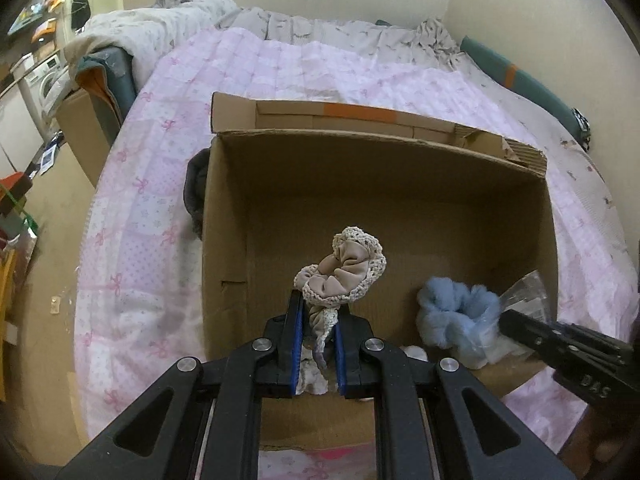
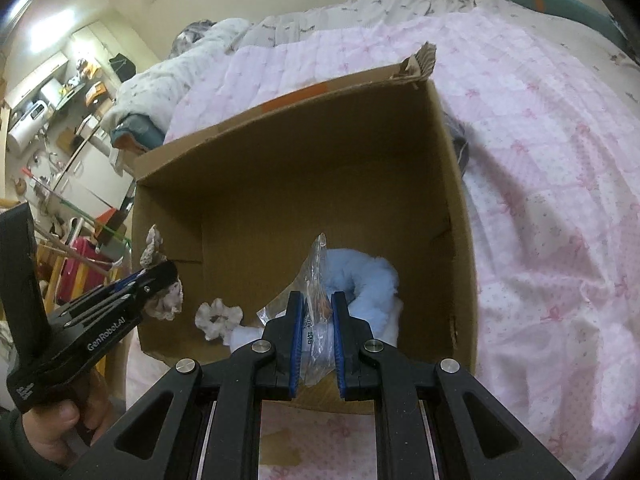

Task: Organize soft objects
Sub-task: 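Carry the plastic bag and lace scrunchie in both tools over the box, then open the left tool dropping the lace scrunchie while the right tool drops the bag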

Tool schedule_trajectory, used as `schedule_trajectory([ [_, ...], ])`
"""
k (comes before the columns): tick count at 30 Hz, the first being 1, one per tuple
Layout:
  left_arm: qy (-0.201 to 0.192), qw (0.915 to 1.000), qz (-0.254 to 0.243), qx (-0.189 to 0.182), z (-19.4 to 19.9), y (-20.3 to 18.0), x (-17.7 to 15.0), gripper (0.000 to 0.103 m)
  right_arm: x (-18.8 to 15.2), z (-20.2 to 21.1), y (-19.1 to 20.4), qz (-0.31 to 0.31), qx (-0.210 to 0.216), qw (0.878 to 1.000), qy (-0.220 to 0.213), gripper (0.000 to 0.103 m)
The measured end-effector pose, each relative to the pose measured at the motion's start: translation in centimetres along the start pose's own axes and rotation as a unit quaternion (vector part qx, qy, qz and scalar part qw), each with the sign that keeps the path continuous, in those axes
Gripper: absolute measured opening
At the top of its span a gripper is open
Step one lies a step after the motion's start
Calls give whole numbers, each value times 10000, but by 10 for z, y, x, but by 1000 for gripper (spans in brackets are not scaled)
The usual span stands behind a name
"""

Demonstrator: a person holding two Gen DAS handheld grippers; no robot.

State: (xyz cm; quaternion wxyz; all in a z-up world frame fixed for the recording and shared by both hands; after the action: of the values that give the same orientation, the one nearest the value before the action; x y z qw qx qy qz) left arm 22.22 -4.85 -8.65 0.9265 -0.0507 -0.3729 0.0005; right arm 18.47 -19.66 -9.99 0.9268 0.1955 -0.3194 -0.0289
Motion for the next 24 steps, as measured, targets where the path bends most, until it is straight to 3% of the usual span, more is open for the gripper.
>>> schedule_trajectory([
  [8, 22, 9999, -104, -5, -3, -8, 3, 13, 3, -7, -12, -190, -119, 9997, -31, 15],
  [13, 166, 9998, 64, -58, -6, -4, 1, 22, 1, -12, -9, -144, -69, 9999, 56, 15],
  [14, 202, 9997, 90, -75, -6, -5, 1, 28, 1, -13, -8, -146, -50, 9999, 70, 15],
  [16, 214, 9997, 98, -63, -7, -5, 0, 50, 0, -13, -7, -123, -8, 9999, 88, 15],
  [17, 208, 9997, 97, -23, -7, -5, 0, 70, 0, -14, -5, -97, 8, 9999, 91, 15],
  [18, 171, 9998, 118, 5, -6, -5, 1, 75, 0, -14, -4, -65, 21, 9999, 101, 15],
  [24, 129, 9999, 68, -14, -5, -7, 1, 75, 3, -14, -6, -90, 11, 9999, 92, 15],
])
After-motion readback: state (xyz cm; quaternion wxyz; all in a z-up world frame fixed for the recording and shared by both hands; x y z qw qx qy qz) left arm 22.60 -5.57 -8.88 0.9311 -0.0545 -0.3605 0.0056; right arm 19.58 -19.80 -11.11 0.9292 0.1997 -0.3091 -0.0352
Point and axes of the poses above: each gripper's, at about its wrist camera, not at the fingertips, and z roughly against the way its jaws point, y to its left, x to its top, the point moved 7 cm from there along -z, roughly the way its jaws point, and after that the axes turned 10 degrees about -y, right-handed, at the moved point
